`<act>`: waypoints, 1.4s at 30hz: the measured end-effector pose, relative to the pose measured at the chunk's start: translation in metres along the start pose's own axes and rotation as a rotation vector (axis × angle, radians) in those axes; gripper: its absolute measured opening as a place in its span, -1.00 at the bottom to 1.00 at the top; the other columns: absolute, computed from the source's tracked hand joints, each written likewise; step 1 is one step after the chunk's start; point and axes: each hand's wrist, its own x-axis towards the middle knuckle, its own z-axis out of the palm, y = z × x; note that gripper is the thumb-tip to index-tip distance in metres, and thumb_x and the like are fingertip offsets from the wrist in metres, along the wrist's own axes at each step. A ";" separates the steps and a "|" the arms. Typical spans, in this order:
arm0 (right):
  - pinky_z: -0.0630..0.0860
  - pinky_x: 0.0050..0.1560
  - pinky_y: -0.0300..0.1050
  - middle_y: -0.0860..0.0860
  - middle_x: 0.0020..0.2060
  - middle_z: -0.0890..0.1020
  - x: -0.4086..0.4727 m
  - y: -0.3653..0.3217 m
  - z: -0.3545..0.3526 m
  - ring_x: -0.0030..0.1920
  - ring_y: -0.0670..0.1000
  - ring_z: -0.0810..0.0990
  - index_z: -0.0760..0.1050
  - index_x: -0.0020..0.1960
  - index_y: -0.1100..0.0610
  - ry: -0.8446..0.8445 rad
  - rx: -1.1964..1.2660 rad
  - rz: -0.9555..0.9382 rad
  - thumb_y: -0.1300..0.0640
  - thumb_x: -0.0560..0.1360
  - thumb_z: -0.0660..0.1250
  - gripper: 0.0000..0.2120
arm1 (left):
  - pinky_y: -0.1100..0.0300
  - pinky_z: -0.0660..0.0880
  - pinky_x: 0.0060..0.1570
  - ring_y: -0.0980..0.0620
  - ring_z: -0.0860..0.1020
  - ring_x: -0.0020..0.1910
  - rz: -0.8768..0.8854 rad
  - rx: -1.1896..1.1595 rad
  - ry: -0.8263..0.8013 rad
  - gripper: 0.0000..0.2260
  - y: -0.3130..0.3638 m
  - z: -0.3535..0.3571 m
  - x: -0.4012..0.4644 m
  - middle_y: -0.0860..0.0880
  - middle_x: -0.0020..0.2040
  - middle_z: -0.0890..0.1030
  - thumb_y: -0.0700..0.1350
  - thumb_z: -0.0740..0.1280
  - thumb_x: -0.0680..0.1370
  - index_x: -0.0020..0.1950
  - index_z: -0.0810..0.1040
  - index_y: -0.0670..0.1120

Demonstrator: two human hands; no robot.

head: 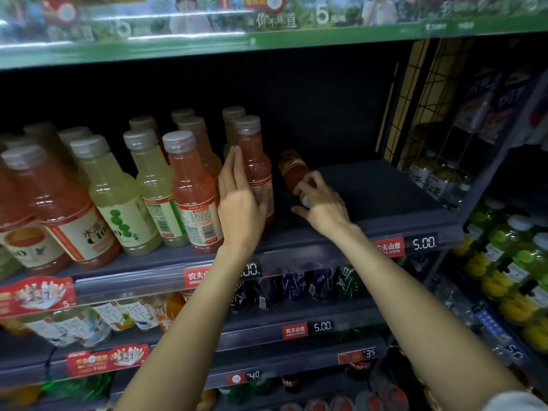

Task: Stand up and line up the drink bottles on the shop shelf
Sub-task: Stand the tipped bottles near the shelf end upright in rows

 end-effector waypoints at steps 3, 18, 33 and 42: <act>0.43 -0.10 -0.09 0.07 0.23 0.31 -0.019 0.002 -0.009 0.00 0.18 0.54 0.43 0.12 0.09 0.067 -0.041 0.018 0.03 0.42 0.45 -0.65 | 0.19 0.19 0.40 -0.15 0.30 0.38 0.149 0.000 0.069 -0.48 0.004 -0.006 -0.012 -0.21 0.39 0.36 -0.17 0.35 0.49 0.42 0.30 -0.23; 0.50 -0.08 -0.29 -0.08 -0.09 0.61 -0.048 -0.005 -0.097 -0.12 -0.19 0.59 0.27 0.30 0.08 0.598 0.692 0.097 0.09 0.37 0.50 -0.39 | 0.15 0.39 0.20 -0.04 0.44 0.25 0.266 -0.211 -0.536 -0.27 0.035 0.029 0.023 -0.07 0.30 0.42 0.03 0.49 0.41 0.49 0.22 0.04; 0.48 0.01 -0.34 -0.10 0.13 0.50 -0.048 -0.001 -0.037 0.06 -0.22 0.52 0.16 0.44 -0.03 -0.057 0.721 0.034 0.10 0.43 0.46 -0.30 | 0.08 0.45 0.07 -0.05 0.56 0.16 -0.155 -0.157 -0.192 -0.28 0.035 0.005 -0.011 -0.05 0.19 0.59 0.21 0.44 0.40 0.45 0.26 -0.01; 0.44 0.17 -0.20 -0.04 0.22 0.49 -0.042 -0.007 -0.027 0.20 -0.08 0.49 0.14 0.46 0.01 -0.078 0.707 0.031 0.01 0.43 0.44 -0.28 | 0.22 0.43 0.14 0.01 0.48 0.22 0.192 -0.137 -0.258 -0.57 0.019 -0.035 -0.020 -0.06 0.28 0.47 -0.03 0.32 0.56 0.39 0.38 -0.13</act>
